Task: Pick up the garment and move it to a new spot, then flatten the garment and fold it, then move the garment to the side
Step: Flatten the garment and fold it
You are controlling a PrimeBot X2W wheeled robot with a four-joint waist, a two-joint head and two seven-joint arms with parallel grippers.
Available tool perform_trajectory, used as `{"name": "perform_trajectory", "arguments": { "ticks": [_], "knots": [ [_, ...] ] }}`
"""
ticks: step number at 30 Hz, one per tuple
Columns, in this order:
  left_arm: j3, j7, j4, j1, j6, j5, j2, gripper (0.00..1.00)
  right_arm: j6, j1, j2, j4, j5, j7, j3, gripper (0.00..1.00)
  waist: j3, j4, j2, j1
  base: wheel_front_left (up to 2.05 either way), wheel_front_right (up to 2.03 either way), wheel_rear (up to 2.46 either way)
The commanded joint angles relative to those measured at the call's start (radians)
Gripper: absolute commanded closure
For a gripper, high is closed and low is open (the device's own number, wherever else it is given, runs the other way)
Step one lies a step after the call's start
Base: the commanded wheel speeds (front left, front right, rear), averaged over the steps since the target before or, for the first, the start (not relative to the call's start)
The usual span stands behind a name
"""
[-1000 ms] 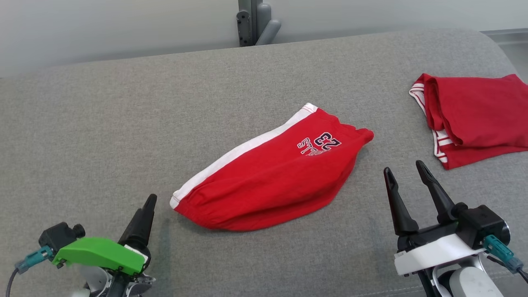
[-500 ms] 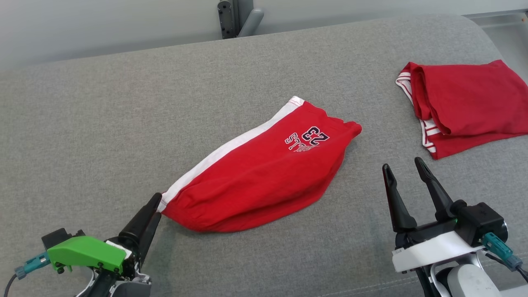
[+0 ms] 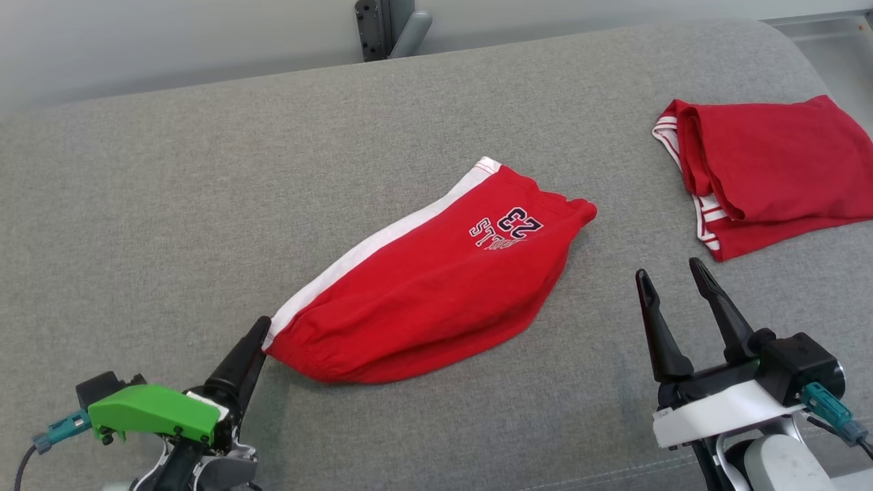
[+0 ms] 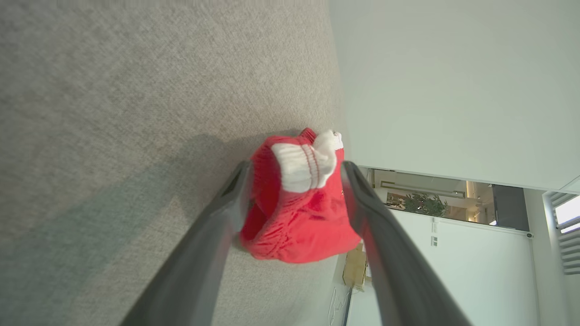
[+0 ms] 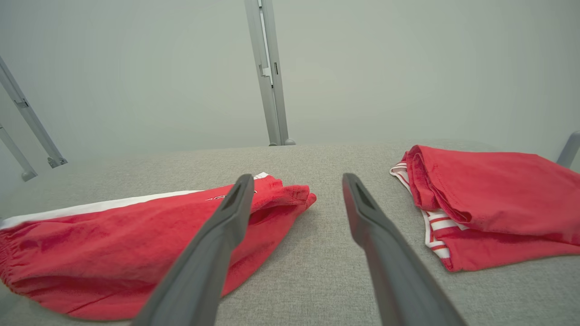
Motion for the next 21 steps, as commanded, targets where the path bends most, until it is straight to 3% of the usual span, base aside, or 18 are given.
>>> {"name": "perform_trajectory", "arguments": {
  "ticks": [1,3,4,5,16,21],
  "knots": [
    [-0.001,-0.01,0.014,-0.031,-0.021,0.012,-0.008,0.24,-0.001,-0.011,-0.008,-0.005,-0.001,-0.003,-0.002,0.0,0.004,0.007,-0.0001,0.0,0.0,0.0,0.0],
    [0.002,-0.027,0.029,-0.046,-0.038,0.021,-0.018,0.55,-0.001,-0.012,-0.013,-0.005,-0.003,-0.003,-0.001,0.0,0.005,0.011,-0.0001,0.0,0.0,0.0,0.0],
    [-0.004,-0.027,0.037,-0.052,-0.045,0.026,-0.02,0.81,-0.001,-0.012,-0.015,-0.005,-0.003,-0.003,0.001,0.0,0.006,0.013,-0.0001,0.0,0.0,0.0,0.0],
    [-0.01,-0.024,0.043,-0.057,-0.05,0.03,-0.024,1.0,-0.002,-0.013,-0.016,-0.005,-0.004,-0.003,0.001,0.0,0.006,0.016,-0.0001,0.0,0.0,0.0,0.0],
    [-0.061,-0.008,0.071,-0.076,-0.089,0.063,-0.037,1.0,-0.001,-0.062,-0.035,0.006,0.008,-0.003,0.042,0.0,-0.001,0.067,-0.0001,0.0,0.0,0.0,0.0],
    [-0.094,-0.084,0.06,-0.09,-0.124,0.19,-0.012,1.0,-0.001,-0.109,-0.053,0.009,0.012,-0.003,0.063,0.0,-0.004,0.101,-0.0001,0.0,0.0,0.0,0.0]
  ]
}}
